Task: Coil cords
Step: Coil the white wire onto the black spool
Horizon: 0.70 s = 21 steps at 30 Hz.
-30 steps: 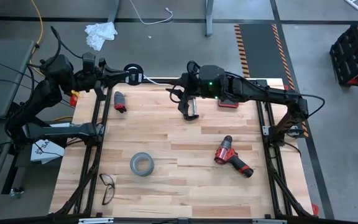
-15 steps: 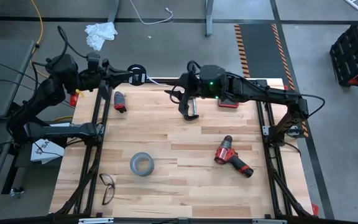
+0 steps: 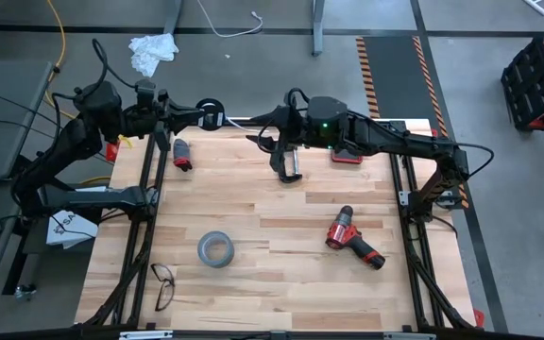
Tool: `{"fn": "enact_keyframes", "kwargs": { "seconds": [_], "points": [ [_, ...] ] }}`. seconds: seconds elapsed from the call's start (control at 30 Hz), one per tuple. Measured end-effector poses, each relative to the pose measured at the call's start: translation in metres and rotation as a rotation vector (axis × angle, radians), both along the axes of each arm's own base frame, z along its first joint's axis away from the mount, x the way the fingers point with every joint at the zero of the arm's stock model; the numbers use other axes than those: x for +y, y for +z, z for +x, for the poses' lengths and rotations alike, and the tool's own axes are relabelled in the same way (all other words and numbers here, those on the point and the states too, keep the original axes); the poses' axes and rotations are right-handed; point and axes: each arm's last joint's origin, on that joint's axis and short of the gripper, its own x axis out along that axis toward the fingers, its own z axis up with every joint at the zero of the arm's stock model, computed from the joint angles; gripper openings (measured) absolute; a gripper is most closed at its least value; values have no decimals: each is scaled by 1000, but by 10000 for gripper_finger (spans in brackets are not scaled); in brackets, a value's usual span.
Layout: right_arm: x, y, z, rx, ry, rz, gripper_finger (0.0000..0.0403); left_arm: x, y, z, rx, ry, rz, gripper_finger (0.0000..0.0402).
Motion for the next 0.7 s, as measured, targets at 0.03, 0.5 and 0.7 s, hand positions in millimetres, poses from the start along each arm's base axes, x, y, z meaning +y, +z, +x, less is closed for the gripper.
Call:
{"fn": "enact_keyframes", "kwargs": {
  "seconds": [0.03,0.5,0.7],
  "points": [
    [0,0,0,-4,0,-1,204,0,0,0,0,0,0,5],
    [-1,1,0,1,5,-53,204,0,-1,0,13,4,-9,5],
    [-1,1,0,5,5,-53,204,0,-1,0,11,5,-14,5]
  ]
}}
